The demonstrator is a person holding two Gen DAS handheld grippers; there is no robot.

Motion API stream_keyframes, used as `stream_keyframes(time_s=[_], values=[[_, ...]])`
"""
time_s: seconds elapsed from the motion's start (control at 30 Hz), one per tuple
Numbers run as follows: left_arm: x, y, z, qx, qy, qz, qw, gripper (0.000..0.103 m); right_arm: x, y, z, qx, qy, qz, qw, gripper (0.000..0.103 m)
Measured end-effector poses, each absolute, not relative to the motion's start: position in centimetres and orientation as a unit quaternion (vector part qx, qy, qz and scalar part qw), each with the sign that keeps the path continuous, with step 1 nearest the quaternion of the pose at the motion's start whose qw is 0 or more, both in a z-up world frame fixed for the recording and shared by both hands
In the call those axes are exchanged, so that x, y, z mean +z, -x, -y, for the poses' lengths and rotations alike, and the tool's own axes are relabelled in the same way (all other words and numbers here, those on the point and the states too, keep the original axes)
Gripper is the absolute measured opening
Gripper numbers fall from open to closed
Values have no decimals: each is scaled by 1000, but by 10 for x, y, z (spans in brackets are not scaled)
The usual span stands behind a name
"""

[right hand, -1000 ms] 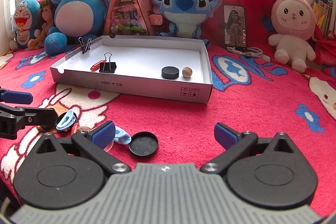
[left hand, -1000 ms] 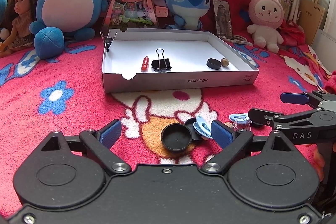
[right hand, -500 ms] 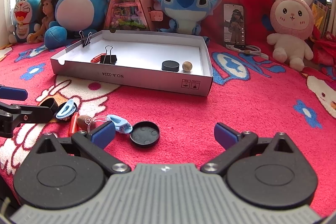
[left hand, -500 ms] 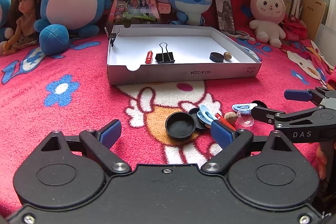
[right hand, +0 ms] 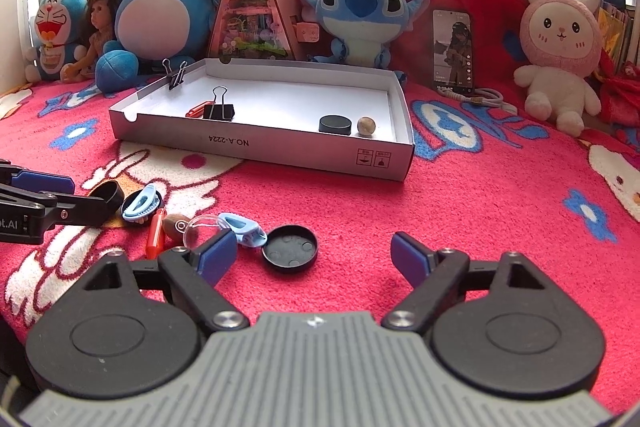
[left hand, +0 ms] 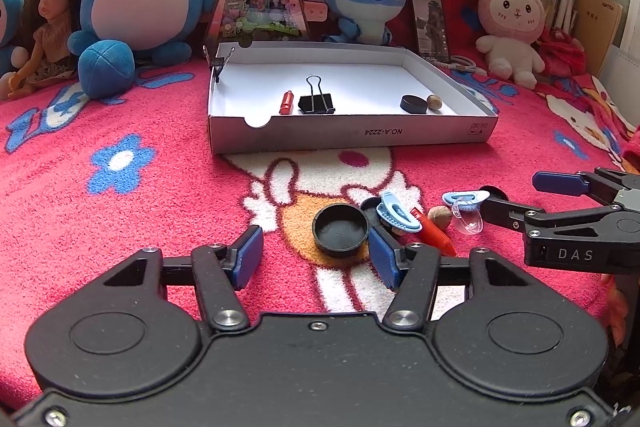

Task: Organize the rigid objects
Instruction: 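Withdraw both tools from the tray toward the remaining objects, then close the left gripper on a black lid while the right grips another black lid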

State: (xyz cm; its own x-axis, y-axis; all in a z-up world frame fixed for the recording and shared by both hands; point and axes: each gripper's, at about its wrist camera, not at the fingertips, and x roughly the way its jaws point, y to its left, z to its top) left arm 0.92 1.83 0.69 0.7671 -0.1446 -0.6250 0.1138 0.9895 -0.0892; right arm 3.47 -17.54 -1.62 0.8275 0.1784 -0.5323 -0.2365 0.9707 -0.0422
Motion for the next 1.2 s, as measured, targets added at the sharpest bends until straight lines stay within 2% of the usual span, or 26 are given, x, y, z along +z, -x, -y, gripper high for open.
stream_keyframes(time_s=[0.13, 0.3, 0.4, 0.93, 1.07, 1.13, 1.2], values=[[8, -9, -16, -71, 19, -333, 940, 51, -12, -31, 177, 103, 54, -263, 958, 79], [7, -8, -15, -71, 20, -340, 938, 47, -13, -29, 179, 101, 59, -271, 956, 59], [7, -7, -15, -69, 18, -341, 937, 47, -15, -26, 178, 105, 65, -273, 954, 55], [2, -14, -2, -54, -3, -330, 942, 45, -22, -30, 161, 110, 88, -265, 954, 54], [1, -15, -1, -53, -5, -327, 943, 40, -22, -31, 164, 101, 86, -266, 955, 54], [1, -15, -1, -49, -5, -325, 945, 30, -23, -30, 164, 100, 86, -266, 955, 54], [2, -15, -2, -47, -3, -325, 945, 30, -23, -30, 164, 99, 89, -265, 955, 54]])
